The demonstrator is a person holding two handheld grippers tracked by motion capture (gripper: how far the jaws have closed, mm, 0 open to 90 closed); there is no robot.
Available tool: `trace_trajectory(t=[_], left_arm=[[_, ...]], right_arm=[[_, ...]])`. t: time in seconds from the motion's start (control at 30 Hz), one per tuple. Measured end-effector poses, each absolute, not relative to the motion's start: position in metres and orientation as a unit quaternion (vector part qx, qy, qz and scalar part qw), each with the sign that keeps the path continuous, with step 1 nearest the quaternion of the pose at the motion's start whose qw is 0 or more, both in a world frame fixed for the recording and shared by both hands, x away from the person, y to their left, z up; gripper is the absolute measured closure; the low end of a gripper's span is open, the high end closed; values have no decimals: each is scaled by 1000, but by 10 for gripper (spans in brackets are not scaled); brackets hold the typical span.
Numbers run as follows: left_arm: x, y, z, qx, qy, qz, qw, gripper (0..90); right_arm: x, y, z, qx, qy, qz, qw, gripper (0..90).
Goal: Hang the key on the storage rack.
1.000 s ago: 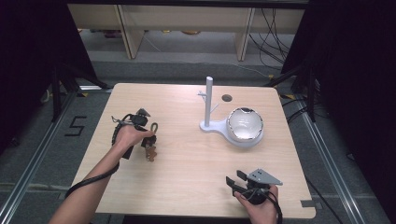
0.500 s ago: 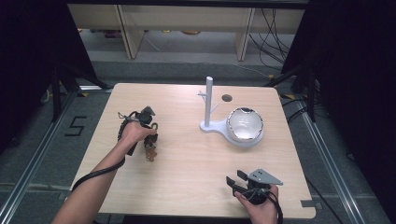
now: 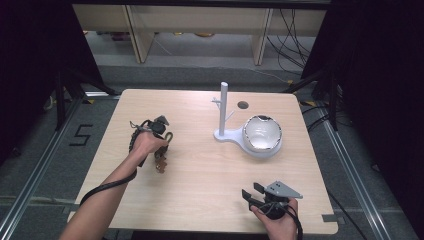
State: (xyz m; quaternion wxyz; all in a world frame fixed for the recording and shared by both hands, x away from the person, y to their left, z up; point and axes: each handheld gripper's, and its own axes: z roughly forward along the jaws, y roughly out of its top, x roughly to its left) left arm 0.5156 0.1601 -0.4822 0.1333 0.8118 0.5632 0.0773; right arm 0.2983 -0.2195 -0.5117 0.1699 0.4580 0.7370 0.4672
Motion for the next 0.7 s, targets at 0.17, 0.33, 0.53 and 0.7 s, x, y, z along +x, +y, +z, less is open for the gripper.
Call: trace_trajectory(t=[0.17, 0.33, 0.53, 0.7], left_arm=[[514, 161, -483, 815, 557, 77, 140, 680], [514, 162, -482, 824, 545, 75, 135, 684], [507, 164, -485, 820, 540, 81, 170, 685], [496, 168, -480, 830, 510, 101, 201, 685]], right_arm=[[297, -221, -510, 464, 738, 460, 168, 456], [299, -221, -512, 460, 738, 462, 172, 455], [298, -221, -511, 461, 739, 461, 167, 453], [297, -219, -513, 468, 730, 470, 164, 449]])
